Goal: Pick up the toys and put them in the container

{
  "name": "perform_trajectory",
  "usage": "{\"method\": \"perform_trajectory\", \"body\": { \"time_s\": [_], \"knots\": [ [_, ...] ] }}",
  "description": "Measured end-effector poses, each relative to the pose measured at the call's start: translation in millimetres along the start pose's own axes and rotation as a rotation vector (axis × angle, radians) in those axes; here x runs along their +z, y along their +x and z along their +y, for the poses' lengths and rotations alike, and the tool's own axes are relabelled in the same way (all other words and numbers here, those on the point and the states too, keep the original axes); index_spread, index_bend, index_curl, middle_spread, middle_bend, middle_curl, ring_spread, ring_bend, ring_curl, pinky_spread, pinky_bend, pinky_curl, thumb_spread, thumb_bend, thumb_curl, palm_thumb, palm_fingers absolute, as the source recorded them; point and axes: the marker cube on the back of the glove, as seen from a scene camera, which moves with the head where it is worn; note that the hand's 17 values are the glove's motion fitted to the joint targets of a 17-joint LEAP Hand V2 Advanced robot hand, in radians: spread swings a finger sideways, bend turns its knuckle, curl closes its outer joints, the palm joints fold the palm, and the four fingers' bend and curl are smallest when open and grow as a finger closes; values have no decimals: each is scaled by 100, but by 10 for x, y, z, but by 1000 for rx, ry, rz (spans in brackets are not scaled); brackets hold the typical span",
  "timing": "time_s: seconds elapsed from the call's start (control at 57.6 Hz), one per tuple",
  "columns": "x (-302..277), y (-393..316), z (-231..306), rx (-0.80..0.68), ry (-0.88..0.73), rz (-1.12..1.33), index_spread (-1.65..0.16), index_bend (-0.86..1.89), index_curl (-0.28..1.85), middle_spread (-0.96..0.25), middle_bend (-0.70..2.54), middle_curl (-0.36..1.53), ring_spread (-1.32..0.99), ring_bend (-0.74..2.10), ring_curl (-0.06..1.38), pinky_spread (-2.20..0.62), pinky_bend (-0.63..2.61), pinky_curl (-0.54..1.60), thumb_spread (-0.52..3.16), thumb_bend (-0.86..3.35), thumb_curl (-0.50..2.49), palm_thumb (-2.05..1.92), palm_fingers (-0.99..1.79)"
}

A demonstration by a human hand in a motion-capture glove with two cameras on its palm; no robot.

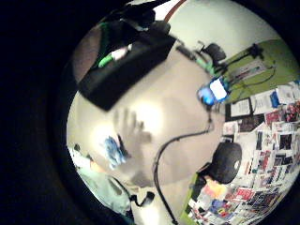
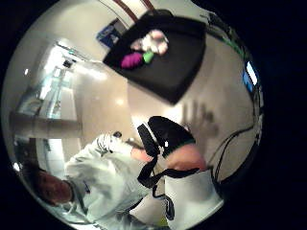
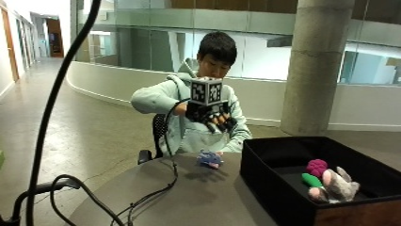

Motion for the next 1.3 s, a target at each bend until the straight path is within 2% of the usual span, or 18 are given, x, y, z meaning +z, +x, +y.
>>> {"method": "perform_trajectory", "body": {
  "time_s": [0.243, 0.504, 0.643, 0.851, 1.025, 1.164, 1.303],
  "knots": [
    [1066, -9, 624, 120, -266, -2, -19, 16, 32, 1, 14, 37, -4, 22, 30, 1, 74, 35, 122, -3, 32, 1, -12],
    [1565, -263, 882, 107, -362, 34, -16, 26, 39, 4, 13, 30, -1, 15, 26, 2, 70, 34, 114, -3, 31, -2, -10],
    [1693, -383, 891, 121, -359, 39, -16, 46, 45, 4, 14, 27, 0, 14, 23, 2, 65, 33, 122, 2, 32, 7, -5],
    [1595, -384, 732, 78, -260, 23, -19, 75, 55, -7, 35, 35, -8, 17, 20, 0, 48, 28, 140, 23, 42, 44, 30],
    [1390, -499, 634, 45, -378, -99, -17, 84, 62, -17, 53, 42, -17, 20, 20, -3, 38, 27, 133, 25, 48, 56, 42],
    [913, -656, 404, 26, -415, -168, -15, 86, 65, -22, 62, 47, -24, 24, 22, -4, 33, 27, 123, 23, 54, 62, 48],
    [277, -729, -99, 45, -277, -158, -12, 85, 67, -26, 64, 50, -26, 29, 24, -3, 35, 28, 118, 21, 59, 65, 50]
  ]
}}
